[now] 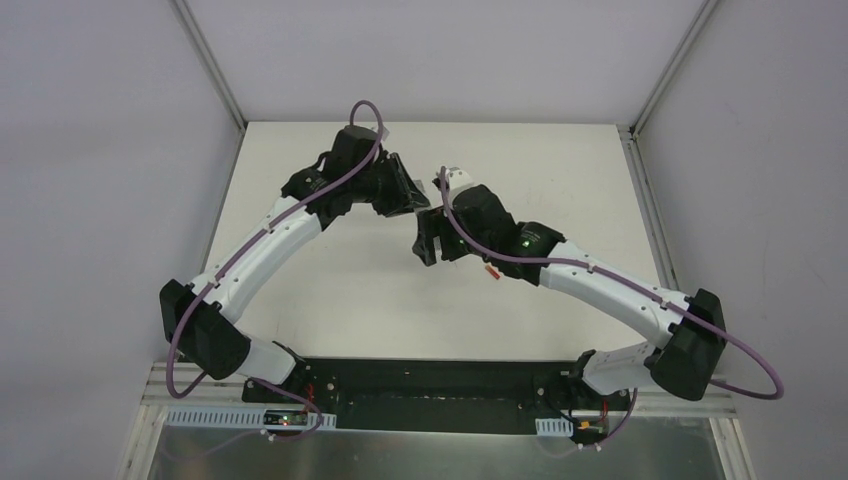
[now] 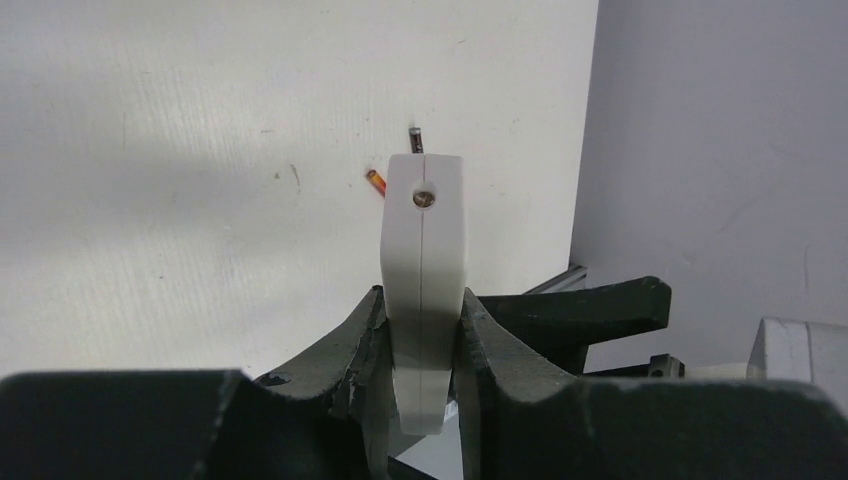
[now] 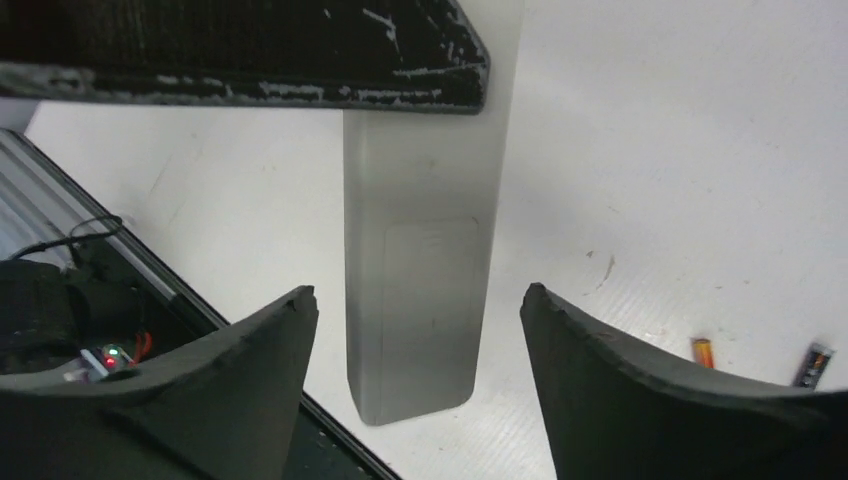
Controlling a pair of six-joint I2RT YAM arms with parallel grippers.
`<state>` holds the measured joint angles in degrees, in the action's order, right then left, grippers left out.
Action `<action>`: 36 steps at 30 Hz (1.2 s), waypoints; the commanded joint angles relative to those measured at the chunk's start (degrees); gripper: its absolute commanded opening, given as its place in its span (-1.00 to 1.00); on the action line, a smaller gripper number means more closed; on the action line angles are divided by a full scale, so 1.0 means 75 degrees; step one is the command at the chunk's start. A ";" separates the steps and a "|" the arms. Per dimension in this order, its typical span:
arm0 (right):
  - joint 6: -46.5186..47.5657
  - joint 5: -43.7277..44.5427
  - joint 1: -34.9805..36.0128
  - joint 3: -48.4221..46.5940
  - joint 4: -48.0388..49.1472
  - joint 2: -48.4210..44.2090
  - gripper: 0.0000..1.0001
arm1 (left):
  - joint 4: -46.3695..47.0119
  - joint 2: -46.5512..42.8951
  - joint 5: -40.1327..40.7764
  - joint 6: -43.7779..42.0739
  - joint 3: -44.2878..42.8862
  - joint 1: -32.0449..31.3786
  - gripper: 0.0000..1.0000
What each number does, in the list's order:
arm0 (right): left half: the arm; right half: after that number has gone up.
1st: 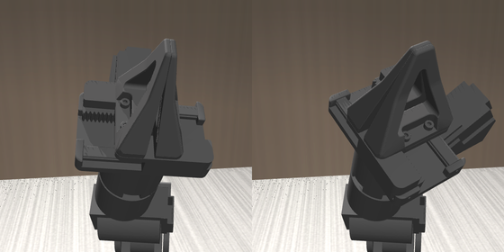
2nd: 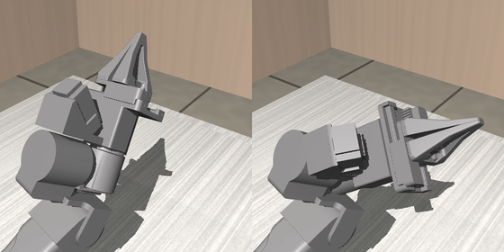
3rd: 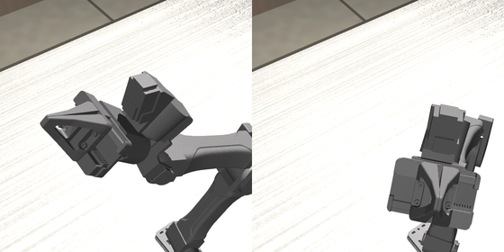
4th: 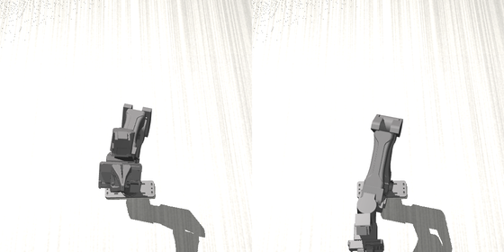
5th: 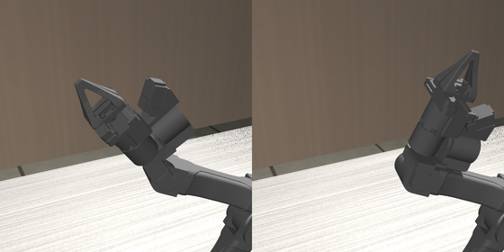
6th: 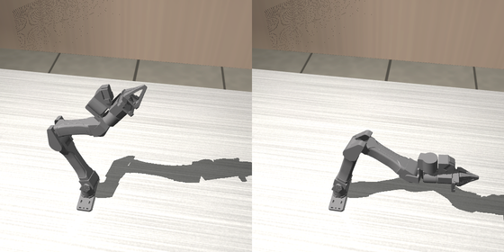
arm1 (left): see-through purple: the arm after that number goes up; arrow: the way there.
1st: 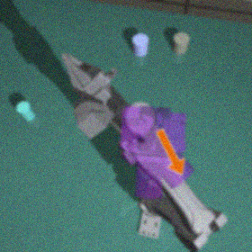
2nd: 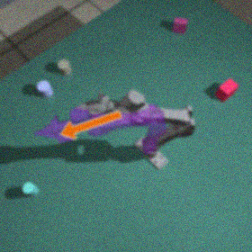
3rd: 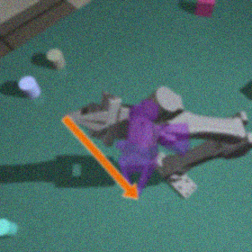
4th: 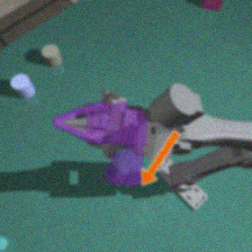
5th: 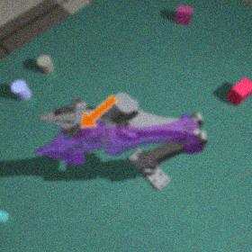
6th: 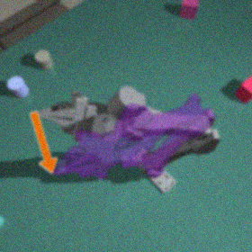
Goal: Load the batteries into the remote control
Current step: Turn over the remote control at the center of the board, then remove the battery cover from the remote control.
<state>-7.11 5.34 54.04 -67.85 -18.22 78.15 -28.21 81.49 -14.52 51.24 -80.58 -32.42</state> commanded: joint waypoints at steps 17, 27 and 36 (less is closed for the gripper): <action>-0.6545 -0.1249 -0.0964 0.2156 0.3717 -0.2592 0.99 | 0.0045 -0.1305 -0.2356 -0.0914 -0.0014 0.1186 -1.00; -0.7746 -0.1920 -0.0944 0.2248 0.5346 -0.2006 0.99 | 0.1544 -0.1969 -0.2463 -0.0009 0.0483 0.1181 -1.00; -0.8167 -0.2310 -0.0815 0.2413 0.6564 -0.1795 0.77 | 0.3301 -0.2077 -0.2007 0.1551 0.1122 0.1188 -1.00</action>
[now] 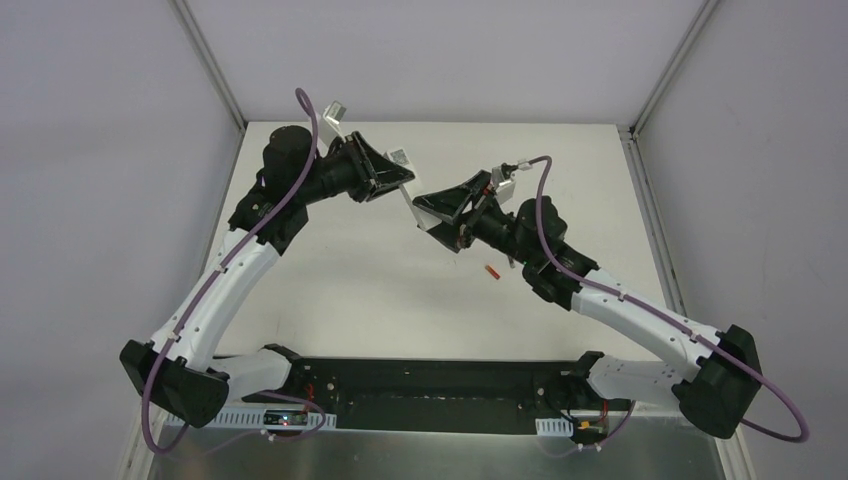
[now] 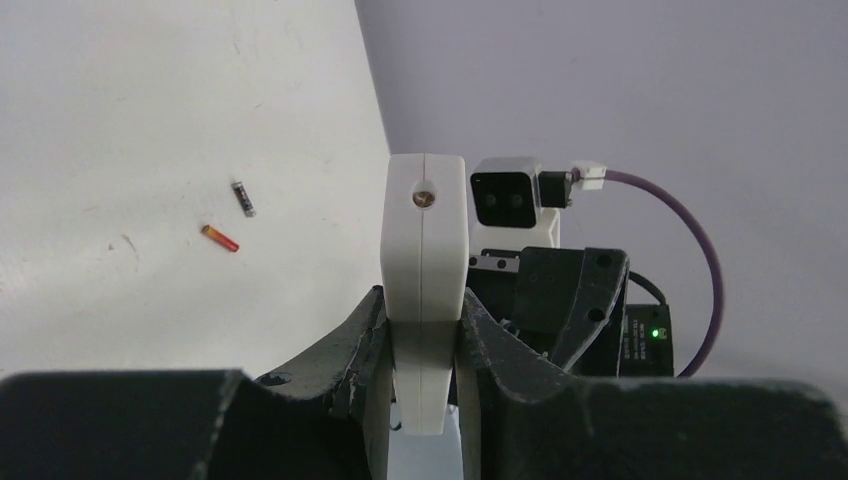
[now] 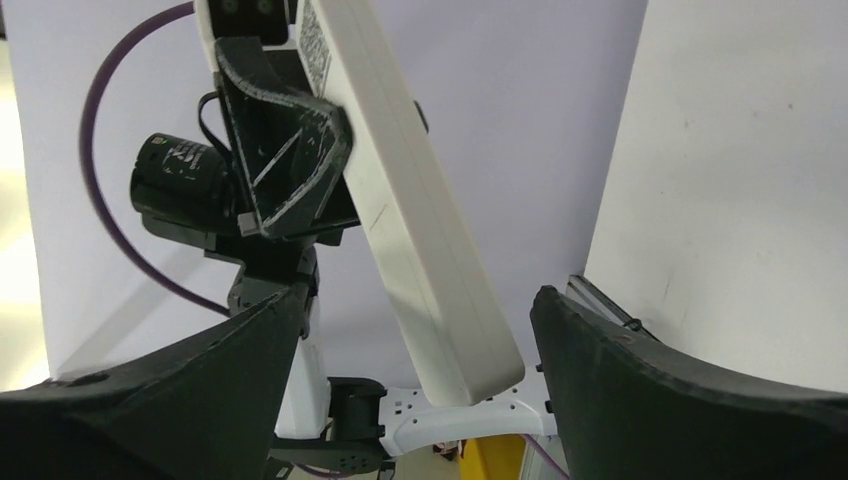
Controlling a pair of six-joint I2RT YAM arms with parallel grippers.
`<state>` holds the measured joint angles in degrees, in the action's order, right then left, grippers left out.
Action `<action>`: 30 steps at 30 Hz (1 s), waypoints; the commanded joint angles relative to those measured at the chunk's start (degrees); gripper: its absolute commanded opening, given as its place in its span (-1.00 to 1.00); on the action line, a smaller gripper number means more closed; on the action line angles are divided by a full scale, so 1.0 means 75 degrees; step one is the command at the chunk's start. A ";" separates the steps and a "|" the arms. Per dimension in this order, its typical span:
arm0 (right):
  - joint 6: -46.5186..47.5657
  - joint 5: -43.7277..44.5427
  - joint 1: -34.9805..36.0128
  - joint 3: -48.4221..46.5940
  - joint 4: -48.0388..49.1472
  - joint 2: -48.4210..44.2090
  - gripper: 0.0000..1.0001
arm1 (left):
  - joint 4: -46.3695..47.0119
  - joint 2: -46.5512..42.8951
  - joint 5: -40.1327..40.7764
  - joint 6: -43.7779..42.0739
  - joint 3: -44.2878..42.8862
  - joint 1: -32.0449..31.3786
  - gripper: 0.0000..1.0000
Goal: Load the batteries into the remote control
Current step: Remove the battery cover from the remote control.
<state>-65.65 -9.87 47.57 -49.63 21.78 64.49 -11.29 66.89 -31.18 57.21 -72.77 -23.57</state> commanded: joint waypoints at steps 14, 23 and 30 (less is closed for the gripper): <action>-0.0671 0.0419 0.0033 0.0473 0.2992 0.0003 0.62 | 0.1488 -0.0541 0.0631 0.1430 0.0411 -0.0003 -1.00; -0.0848 0.0472 -0.0084 -0.0082 0.3215 0.0562 0.30 | 0.1940 -0.0628 0.0641 0.1490 0.0521 0.0002 -1.00; -0.1091 0.0708 -0.0111 0.0255 0.3098 0.0488 -0.09 | 0.2095 -0.0696 0.0736 0.1564 0.0562 0.0002 -1.00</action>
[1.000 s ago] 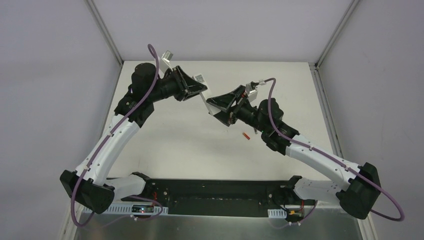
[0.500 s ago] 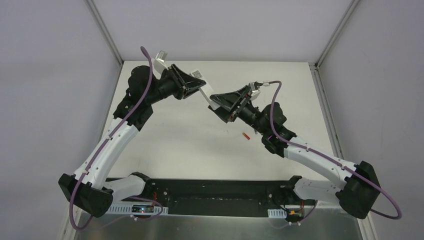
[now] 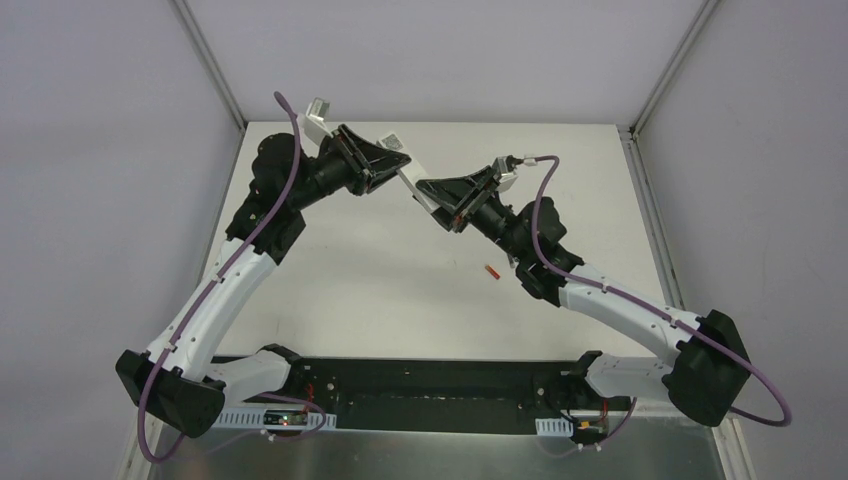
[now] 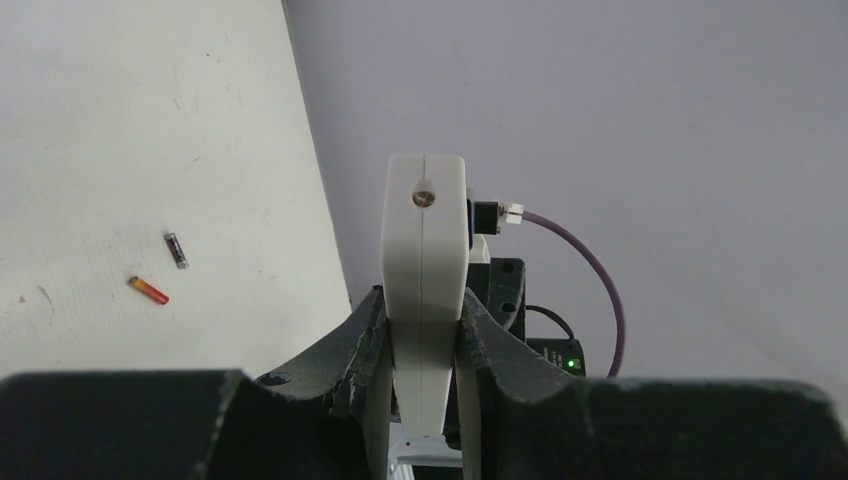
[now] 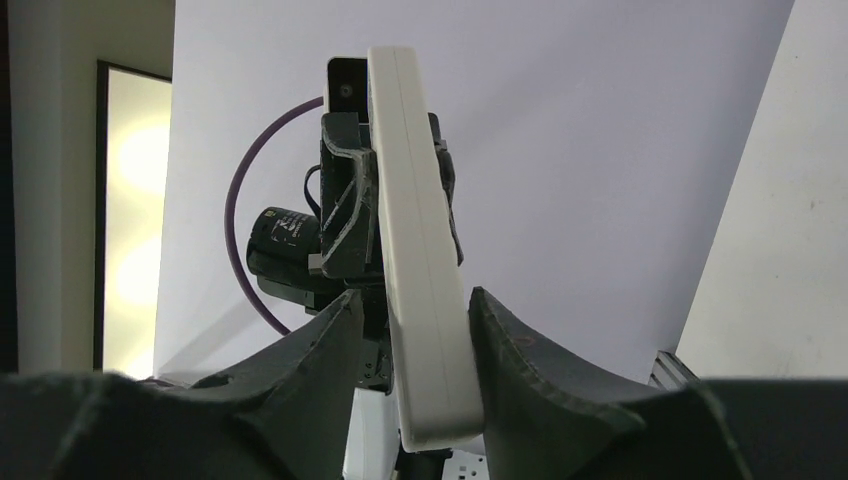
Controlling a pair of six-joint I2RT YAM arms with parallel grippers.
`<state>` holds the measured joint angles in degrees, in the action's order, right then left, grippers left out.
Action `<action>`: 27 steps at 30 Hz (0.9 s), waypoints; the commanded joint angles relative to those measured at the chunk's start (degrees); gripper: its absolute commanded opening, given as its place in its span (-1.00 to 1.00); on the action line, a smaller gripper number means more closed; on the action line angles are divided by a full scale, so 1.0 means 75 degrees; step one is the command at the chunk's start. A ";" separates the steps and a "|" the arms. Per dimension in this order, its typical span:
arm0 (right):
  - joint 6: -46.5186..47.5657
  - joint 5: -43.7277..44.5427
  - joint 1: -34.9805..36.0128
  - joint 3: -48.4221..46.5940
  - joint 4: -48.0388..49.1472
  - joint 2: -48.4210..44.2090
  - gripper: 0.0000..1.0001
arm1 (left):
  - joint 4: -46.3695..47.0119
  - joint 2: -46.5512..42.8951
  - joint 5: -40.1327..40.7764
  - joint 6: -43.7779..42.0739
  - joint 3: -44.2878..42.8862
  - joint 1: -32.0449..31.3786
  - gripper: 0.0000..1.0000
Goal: Load the batteries into the remote control
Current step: Remove the battery cover from the remote control.
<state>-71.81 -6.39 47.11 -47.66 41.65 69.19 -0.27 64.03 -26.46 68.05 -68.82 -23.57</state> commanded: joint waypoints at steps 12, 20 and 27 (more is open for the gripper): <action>0.0095 -0.0319 -0.0378 0.1227 -0.0095 -0.0670 -0.52 | 0.0680 0.0113 -0.0262 0.1033 -0.0633 0.0066 -1.00; 0.0331 -0.0621 -0.0497 0.1142 -0.0400 -0.0788 -0.43 | 0.0681 0.0199 -0.0336 0.0984 -0.0576 0.0084 -1.00; -0.0032 -0.0414 -0.0486 0.0356 -0.1355 -0.0320 0.32 | 0.0681 0.0132 -0.0250 0.0600 -0.0325 0.0084 -1.00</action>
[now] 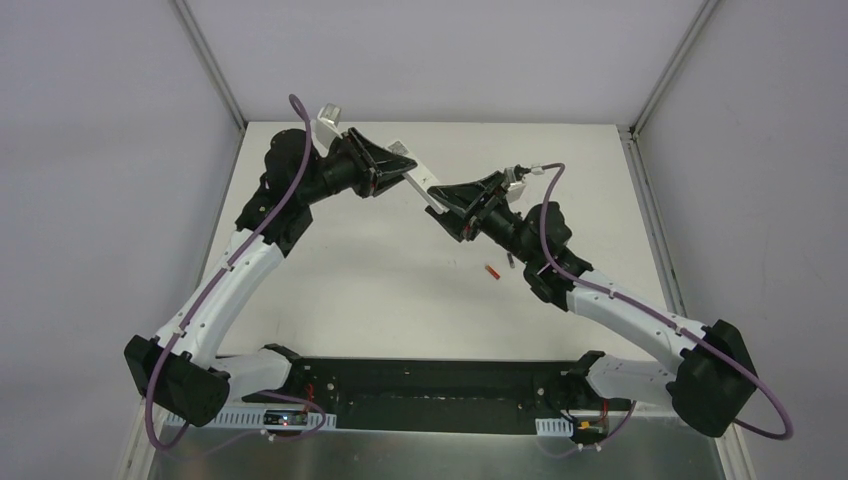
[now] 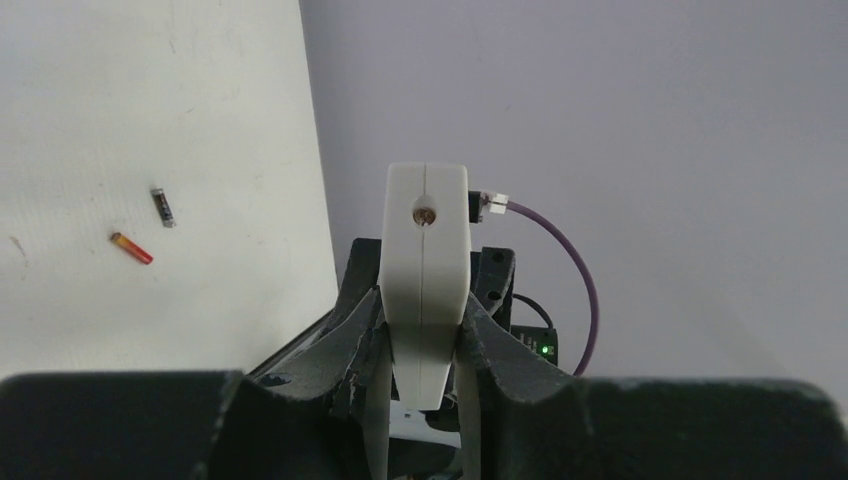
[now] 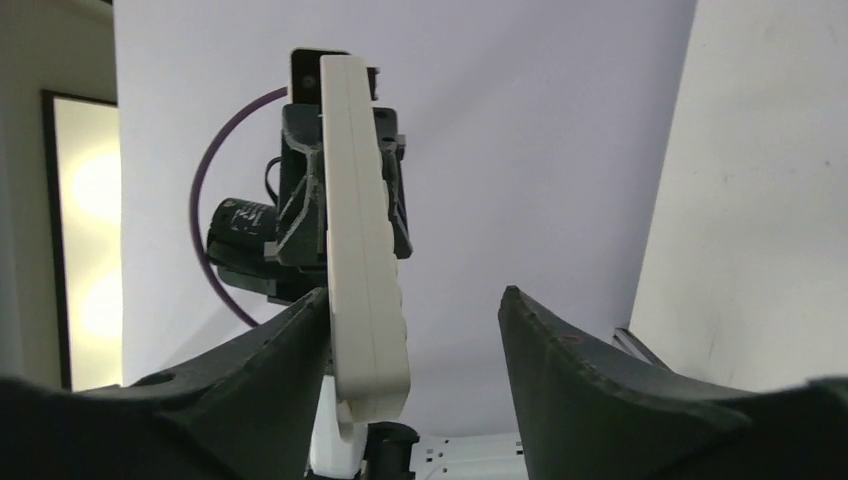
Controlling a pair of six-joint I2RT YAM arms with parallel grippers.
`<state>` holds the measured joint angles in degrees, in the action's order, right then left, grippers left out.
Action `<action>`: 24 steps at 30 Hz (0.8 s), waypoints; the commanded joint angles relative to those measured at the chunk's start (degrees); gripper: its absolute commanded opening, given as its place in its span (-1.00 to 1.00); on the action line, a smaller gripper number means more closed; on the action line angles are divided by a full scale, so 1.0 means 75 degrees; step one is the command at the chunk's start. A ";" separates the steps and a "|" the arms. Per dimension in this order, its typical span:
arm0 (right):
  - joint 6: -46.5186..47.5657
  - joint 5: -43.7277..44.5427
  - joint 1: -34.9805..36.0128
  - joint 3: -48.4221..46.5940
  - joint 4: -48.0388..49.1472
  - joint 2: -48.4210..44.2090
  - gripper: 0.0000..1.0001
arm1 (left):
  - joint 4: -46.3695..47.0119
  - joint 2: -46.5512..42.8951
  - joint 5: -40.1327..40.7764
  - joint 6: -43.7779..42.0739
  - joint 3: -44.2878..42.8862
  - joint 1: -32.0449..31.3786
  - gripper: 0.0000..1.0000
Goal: Load the batteries into the remote control
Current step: Remove the battery cover from the remote control.
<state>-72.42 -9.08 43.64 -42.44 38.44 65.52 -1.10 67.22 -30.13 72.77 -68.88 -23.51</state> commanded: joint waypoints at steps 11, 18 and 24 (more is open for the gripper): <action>0.0034 0.0160 -0.0037 -0.0191 -0.1526 -0.0164 0.21 | 0.0792 -0.0184 0.0425 -0.0430 -0.0315 0.0082 -1.00; 0.0051 0.0384 -0.0031 -0.0286 -0.2200 -0.0477 0.59 | 0.0792 -0.0045 0.0437 -0.0766 -0.0246 0.0087 -1.00; 0.0200 0.0314 -0.0107 -0.0783 -0.2462 -0.0262 0.59 | 0.0792 0.0095 0.0367 -0.1001 -0.0105 0.0087 -1.00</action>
<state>-72.34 -6.96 43.33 -44.75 23.35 63.11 -0.40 67.83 -27.51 66.59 -68.88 -23.16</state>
